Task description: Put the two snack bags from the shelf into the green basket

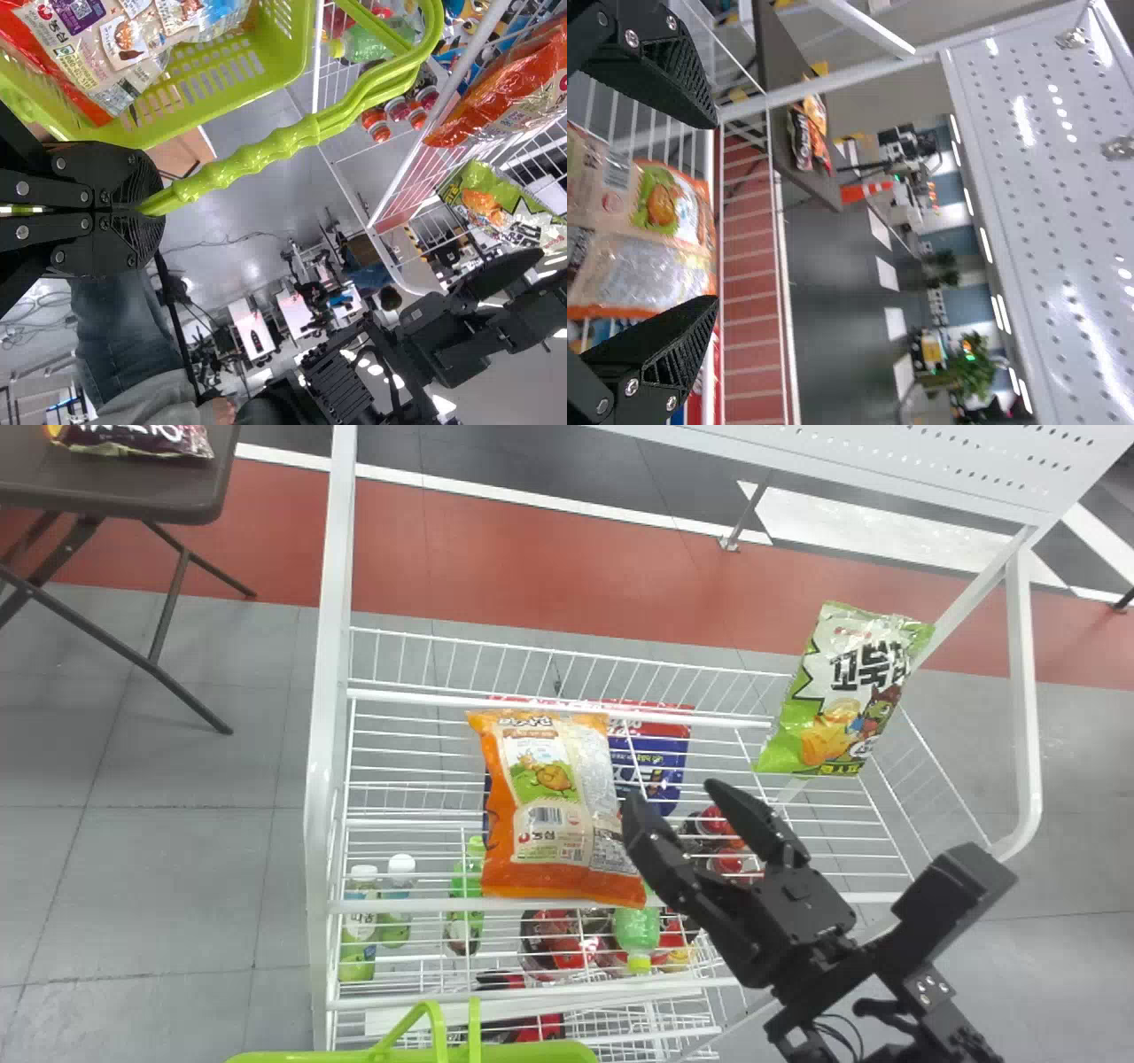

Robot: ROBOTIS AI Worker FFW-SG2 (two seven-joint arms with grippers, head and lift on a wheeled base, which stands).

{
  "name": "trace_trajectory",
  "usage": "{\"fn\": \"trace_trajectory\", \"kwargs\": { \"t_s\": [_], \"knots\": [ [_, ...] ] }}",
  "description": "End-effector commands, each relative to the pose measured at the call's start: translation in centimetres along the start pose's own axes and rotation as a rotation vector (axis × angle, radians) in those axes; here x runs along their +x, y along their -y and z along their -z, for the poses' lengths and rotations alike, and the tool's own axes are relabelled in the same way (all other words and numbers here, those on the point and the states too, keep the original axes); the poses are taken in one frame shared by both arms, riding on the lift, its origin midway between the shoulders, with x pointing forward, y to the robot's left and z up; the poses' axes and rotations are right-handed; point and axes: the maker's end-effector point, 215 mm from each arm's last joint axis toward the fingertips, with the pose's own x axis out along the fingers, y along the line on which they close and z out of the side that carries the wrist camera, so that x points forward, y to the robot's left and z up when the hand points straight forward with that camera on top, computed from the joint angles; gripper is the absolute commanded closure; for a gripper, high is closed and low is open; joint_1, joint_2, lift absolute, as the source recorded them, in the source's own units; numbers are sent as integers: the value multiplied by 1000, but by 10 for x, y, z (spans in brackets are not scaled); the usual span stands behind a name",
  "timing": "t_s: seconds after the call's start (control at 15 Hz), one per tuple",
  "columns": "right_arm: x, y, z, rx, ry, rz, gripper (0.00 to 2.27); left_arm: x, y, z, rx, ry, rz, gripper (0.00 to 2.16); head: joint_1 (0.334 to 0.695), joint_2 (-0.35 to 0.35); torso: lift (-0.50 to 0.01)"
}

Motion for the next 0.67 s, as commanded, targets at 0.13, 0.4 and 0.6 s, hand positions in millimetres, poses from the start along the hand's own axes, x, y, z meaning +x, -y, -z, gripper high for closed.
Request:
{"fn": "trace_trajectory", "kwargs": {
  "t_s": [0.13, 0.4, 0.6],
  "knots": [
    [-3, 8, 1, -42, 34, 64, 127, 0, -1, 1, -4, -1, -2, 1946, 695, -350, -10],
    [4, -12, 15, -47, 11, 102, 127, 0, -3, 1, -4, 1, -5, 1946, 695, -350, -10],
    [5, -16, 10, -48, 19, 95, 127, -1, -4, 0, -2, 2, -8, 1946, 695, -350, -10]
  ]
}}
